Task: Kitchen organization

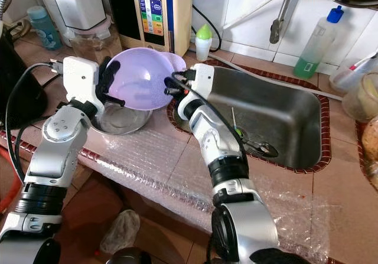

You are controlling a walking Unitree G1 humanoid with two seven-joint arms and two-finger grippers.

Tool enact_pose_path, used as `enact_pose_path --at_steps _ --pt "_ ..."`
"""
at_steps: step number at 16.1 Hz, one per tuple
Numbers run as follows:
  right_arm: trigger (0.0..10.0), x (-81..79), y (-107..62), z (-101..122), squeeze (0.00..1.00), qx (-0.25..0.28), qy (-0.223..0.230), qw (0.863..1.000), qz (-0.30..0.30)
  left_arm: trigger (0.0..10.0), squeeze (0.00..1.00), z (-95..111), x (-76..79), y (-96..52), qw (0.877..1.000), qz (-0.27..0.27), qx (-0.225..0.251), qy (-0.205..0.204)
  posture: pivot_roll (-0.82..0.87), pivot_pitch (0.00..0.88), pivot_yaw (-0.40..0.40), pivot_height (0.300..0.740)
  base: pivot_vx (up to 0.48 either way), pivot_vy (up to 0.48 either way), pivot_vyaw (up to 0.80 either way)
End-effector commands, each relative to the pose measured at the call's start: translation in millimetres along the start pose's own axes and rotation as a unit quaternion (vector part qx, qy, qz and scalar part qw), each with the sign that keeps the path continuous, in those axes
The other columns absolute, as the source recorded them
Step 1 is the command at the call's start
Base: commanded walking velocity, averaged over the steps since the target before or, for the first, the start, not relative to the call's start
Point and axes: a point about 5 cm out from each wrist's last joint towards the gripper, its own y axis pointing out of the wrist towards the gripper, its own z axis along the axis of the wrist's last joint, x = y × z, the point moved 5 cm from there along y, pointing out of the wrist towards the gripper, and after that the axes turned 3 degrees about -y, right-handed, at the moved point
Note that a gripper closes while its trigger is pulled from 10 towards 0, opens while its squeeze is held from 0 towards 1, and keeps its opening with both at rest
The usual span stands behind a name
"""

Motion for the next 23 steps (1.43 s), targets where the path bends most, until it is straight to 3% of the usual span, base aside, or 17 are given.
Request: enact_pose_path --at_steps 1,5,7,11,12,14,15,17,18,19,20,21,23 --pt "0.0 17.2 -1.2 6.2 0.00 0.002 0.009 0.999 -0.045 10.0 1.00 30.6 24.0 3.6 0.996 -0.070 0.062 0.016 0.03 0.000 0.002 0.740 0.000 0.000 0.00" --pt "0.0 31.5 -3.7 36.3 0.00 0.058 0.035 0.994 -0.087 10.0 1.00 44.1 25.7 5.8 0.994 -0.066 0.087 0.025 0.03 0.000 0.005 0.740 0.000 0.000 0.00" --pt "0.0 44.6 -8.0 56.0 0.00 0.094 0.026 0.988 -0.118 10.0 1.00 56.4 25.0 7.3 0.992 -0.057 0.106 0.034 0.03 0.000 0.006 0.740 0.000 0.000 0.00" --pt "0.0 63.1 -15.7 71.1 0.00 0.119 0.012 0.980 -0.162 10.0 1.00 57.3 20.0 8.0 0.992 -0.048 0.106 0.052 0.03 0.000 0.010 0.740 0.000 0.000 0.00" --pt "0.0 74.7 -20.7 73.9 0.00 0.124 -0.001 0.973 -0.196 10.0 1.00 55.3 18.6 7.3 0.993 -0.046 0.100 0.052 0.03 0.000 0.014 0.740 0.000 0.000 0.00" --pt "0.0 105.4 -35.1 66.4 0.00 0.102 -0.026 0.954 -0.281 10.0 1.00 34.5 5.8 2.1 0.998 -0.015 0.054 0.042 0.03 0.000 0.019 0.740 0.000 0.000 0.00" --pt "0.0 131.2 -51.8 53.9 0.00 0.078 -0.032 0.935 -0.345 10.0 1.00 8.9 -6.9 -7.8 1.000 0.015 0.003 0.016 0.04 0.000 0.018 0.740 0.000 0.000 0.00" --pt "0.0 142.7 -61.6 49.3 0.00 0.070 -0.048 0.923 -0.374 10.0 1.00 -8.2 -14.4 -15.7 0.999 0.033 -0.029 0.004 0.04 0.000 0.018 0.740 0.000 0.000 0.00" --pt "3.8 152.9 -70.4 42.8 0.00 0.058 -0.060 0.914 -0.396 10.0 1.00 -27.7 -23.1 -25.0 0.996 0.059 -0.067 -0.012 0.04 0.000 0.014 0.740 0.000 0.000 0.00" --pt "10.0 162.2 -78.6 33.2 0.00 0.040 -0.064 0.907 -0.415 10.0 1.00 -46.8 -31.8 -34.0 0.990 0.084 -0.107 -0.021 0.05 0.000 0.009 0.740 0.000 0.000 0.00" --pt "10.0 168.5 -84.0 24.2 0.58 0.023 -0.065 0.900 -0.429 10.0 1.00 -60.6 -36.6 -39.5 0.985 0.098 -0.139 -0.033 0.05 0.000 0.005 0.740 0.000 0.000 0.00" --pt "10.0 172.3 -87.5 16.4 1.00 0.010 -0.061 0.897 -0.437 10.0 1.00 -72.1 -42.2 -44.5 0.979 0.111 -0.169 -0.031 0.05 0.000 0.005 0.740 0.000 0.000 0.00" --pt "10.0 175.3 -90.8 4.3 1.00 -0.009 -0.063 0.895 -0.442 10.0 1.00 -82.3 -51.4 -50.4 0.971 0.129 -0.199 -0.039 0.05 0.000 0.004 0.740 0.000 0.000 0.00"
